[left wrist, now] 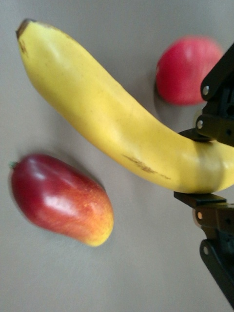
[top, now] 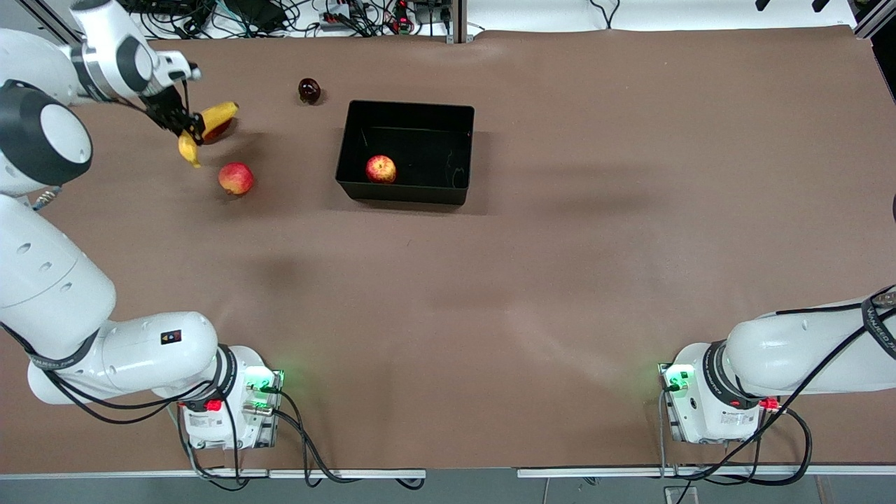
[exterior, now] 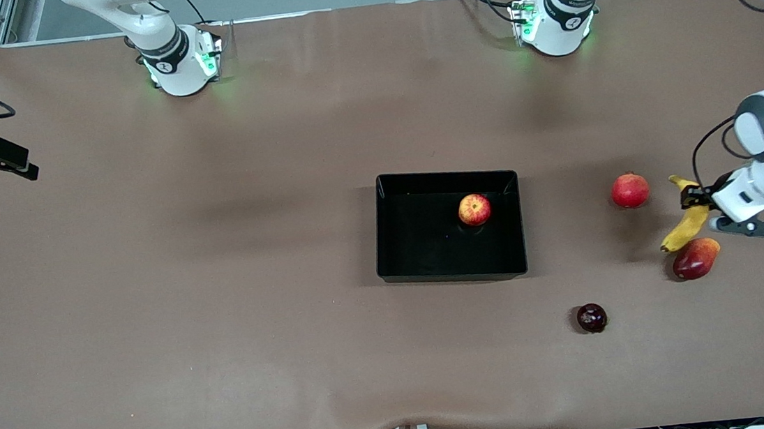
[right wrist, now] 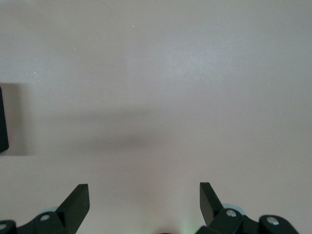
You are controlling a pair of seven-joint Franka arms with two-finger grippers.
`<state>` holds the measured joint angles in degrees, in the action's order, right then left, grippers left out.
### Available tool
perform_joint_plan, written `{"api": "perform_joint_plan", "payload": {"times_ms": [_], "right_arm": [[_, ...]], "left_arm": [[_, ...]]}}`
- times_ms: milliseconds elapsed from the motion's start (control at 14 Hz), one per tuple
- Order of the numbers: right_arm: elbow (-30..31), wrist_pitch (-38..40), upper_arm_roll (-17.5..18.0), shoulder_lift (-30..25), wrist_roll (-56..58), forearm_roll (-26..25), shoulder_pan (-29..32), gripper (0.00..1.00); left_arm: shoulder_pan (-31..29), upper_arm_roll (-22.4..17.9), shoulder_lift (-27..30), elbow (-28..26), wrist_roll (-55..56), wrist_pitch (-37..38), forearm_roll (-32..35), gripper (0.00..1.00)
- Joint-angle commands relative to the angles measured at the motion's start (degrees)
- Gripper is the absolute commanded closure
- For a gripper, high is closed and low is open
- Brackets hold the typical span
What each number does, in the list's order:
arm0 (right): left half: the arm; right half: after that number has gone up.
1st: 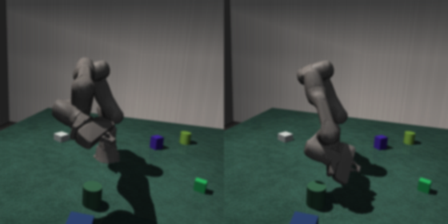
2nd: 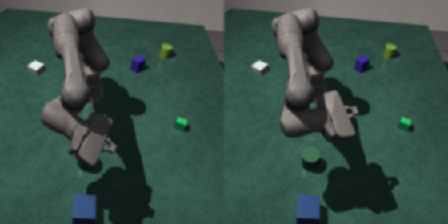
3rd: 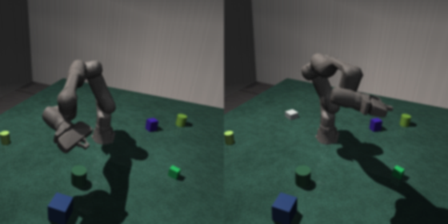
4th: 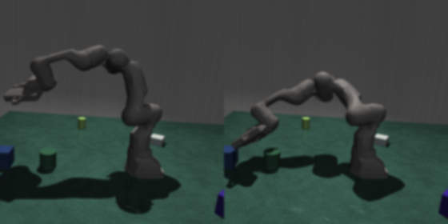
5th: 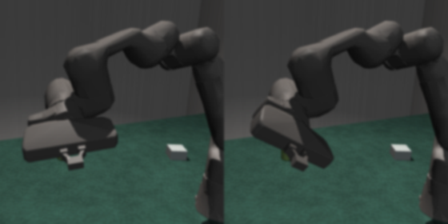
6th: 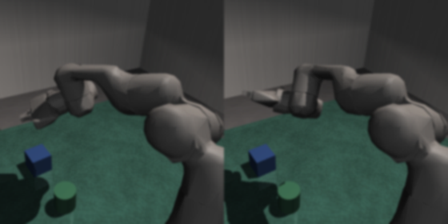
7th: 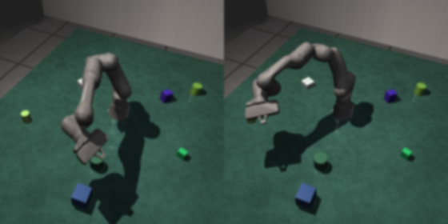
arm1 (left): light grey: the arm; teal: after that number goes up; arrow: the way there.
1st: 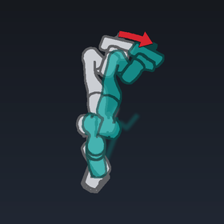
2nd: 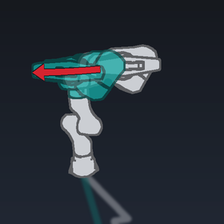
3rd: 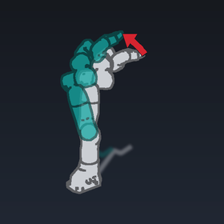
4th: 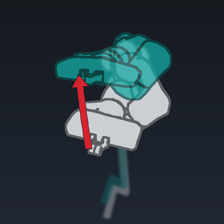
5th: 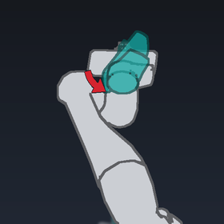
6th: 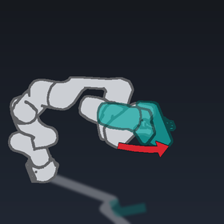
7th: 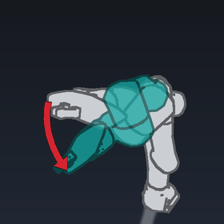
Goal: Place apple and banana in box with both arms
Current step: 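Lift the banana with the left gripper and carry it toward the box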
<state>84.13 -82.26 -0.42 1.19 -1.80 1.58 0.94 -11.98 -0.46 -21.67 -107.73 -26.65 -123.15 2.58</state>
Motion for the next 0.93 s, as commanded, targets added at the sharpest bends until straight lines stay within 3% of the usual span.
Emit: {"api": "perform_joint_plan", "payload": {"times_ms": [0,214,500,857], "right_arm": [[-1.08,0.44,-0.02,0.48,-0.83,0.79,0.11,0.0],[-1.08,0.44,-0.02,0.39,-0.83,0.7,0.11,0.0],[-1.08,0.44,-0.02,0.39,-0.83,0.7,0.11,0.0],[-1.08,0.35,-0.02,0.39,-0.83,0.7,0.2,0.0]], "left_arm": [[0.12,3.08,1.8,8.11,0.28,10.17,0.94,1.0],[0.38,6.77,1.19,16.22,5.18,17.49,0.32,1.0],[2.48,13.36,0.75,18.78,23.35,18.3,0.14,1.0],[13.8,13.9,-1.97,21.68,45.5,18.3,0.23,1.0]]}}
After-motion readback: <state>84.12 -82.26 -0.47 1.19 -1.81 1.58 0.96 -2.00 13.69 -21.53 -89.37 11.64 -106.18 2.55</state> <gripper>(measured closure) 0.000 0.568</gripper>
